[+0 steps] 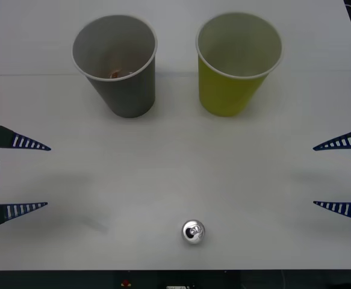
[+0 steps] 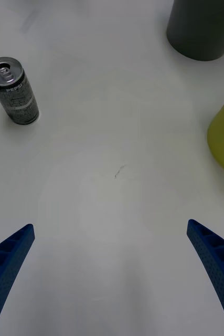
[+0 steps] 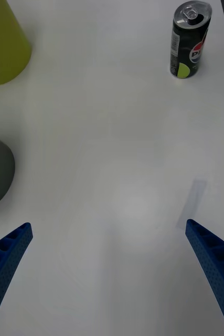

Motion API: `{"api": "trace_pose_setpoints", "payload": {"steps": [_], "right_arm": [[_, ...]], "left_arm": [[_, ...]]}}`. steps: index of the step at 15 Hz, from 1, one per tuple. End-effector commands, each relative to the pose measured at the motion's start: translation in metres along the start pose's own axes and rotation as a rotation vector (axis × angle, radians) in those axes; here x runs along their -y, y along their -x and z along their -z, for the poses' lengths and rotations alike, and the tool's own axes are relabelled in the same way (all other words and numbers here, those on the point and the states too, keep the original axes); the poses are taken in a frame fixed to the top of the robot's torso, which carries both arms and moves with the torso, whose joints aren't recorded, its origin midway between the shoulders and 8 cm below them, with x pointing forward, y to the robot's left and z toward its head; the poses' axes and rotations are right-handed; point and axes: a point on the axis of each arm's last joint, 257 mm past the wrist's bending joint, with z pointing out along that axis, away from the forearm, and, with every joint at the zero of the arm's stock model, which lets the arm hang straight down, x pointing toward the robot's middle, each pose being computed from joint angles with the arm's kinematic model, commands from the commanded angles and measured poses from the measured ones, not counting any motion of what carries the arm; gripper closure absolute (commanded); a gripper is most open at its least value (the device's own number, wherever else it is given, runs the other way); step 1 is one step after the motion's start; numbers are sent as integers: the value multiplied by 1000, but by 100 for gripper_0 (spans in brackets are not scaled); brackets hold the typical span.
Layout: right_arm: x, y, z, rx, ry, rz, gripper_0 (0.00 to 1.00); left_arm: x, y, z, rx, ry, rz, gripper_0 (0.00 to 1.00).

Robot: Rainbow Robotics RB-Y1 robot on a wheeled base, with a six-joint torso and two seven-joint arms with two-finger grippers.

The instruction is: Put the can into the green bin and the plastic bottle into the gray bin

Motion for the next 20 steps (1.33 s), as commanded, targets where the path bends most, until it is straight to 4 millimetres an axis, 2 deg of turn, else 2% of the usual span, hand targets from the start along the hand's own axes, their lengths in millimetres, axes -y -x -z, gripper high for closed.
{"api": "trace_pose_setpoints", "payload": {"steps": [1, 2, 5, 13, 20], "right_arm": [[0, 0, 0, 0, 0, 0, 0], [-10, 0, -6, 26, 7, -34, 0], [-11, 9, -5, 83, 5, -67, 0], [-28, 2, -15, 174, 36, -48, 0], [-50, -12, -50, 276, 73, -16, 0]], "left_arm": [[0, 0, 0, 0, 0, 0, 0], [0, 0, 0, 0, 0, 0, 0], [0, 0, 0, 0, 0, 0, 0], [0, 0, 0, 0, 0, 0, 0], [0, 0, 0, 0, 0, 0, 0]]}}
